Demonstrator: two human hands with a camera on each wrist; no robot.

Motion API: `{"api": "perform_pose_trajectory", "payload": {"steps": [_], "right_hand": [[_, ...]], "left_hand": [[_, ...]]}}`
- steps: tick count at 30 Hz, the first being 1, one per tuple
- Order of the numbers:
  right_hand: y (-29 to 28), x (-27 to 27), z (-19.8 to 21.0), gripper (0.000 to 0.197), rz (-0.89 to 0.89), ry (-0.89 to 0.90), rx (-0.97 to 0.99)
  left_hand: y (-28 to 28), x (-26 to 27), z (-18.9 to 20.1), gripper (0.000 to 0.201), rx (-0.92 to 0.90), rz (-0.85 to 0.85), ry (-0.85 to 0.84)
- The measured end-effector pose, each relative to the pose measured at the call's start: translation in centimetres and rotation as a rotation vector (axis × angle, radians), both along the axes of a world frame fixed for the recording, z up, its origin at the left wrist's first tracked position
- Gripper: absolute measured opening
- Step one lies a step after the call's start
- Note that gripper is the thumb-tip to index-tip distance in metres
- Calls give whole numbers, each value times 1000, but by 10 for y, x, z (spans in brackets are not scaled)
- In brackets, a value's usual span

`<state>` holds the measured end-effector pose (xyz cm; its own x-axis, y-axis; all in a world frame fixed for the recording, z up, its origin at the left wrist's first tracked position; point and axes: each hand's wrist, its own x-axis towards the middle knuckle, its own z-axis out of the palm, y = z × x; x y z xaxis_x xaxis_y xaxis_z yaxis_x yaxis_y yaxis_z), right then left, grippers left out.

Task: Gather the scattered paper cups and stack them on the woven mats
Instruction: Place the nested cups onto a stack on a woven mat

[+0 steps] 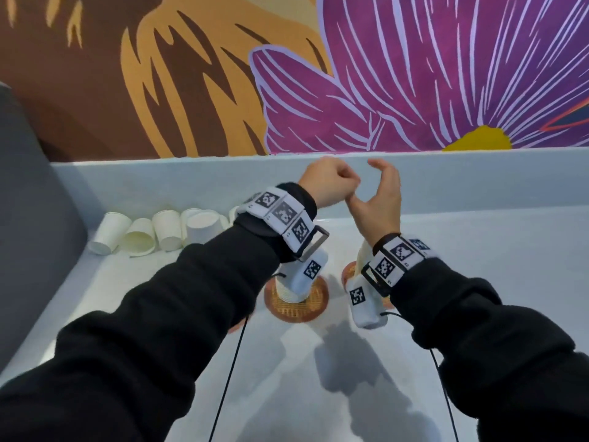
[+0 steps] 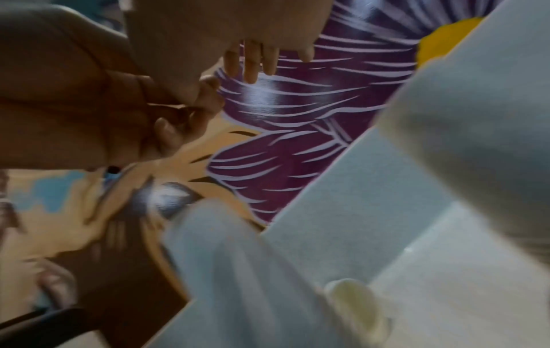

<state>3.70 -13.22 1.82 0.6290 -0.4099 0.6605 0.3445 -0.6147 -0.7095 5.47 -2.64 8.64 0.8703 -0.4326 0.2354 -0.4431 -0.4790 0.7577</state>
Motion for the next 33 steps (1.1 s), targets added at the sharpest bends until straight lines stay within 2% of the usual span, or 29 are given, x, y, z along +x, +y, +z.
{"api": "perform_pose_trajectory", "payload": {"steps": [3, 7, 10, 13, 18, 20, 23, 27, 30, 33], "right_hand": [[51, 2, 31, 45, 86, -156, 26], [128, 6, 62, 38, 210, -285, 109], [191, 6, 71, 35, 304, -348, 100], [251, 8, 57, 31, 426, -363, 37], [333, 22, -1, 25, 576, -262, -78], [354, 34, -27, 24, 609, -194, -140], [372, 53, -61, 21, 607, -92, -211], [376, 81, -94, 25, 547, 63, -302], [373, 102, -113, 28, 477, 176, -356], [365, 118, -124, 35, 418, 360, -528]], "left_hand": [[43, 1, 27, 15, -118, 71, -63], [124, 12, 45, 12, -180, 212, -162], [196, 32, 34, 12, -143, 394, -208], [263, 53, 0, 12, -6, 566, -207], [351, 80, -84, 18, 226, 693, -68], [372, 85, -115, 21, 362, 667, -25], [388, 91, -150, 25, 436, 620, -35], [391, 100, -182, 35, 516, 576, -84], [392, 115, -199, 41, 541, 512, -183], [388, 129, -201, 40, 560, 514, -263]]}}
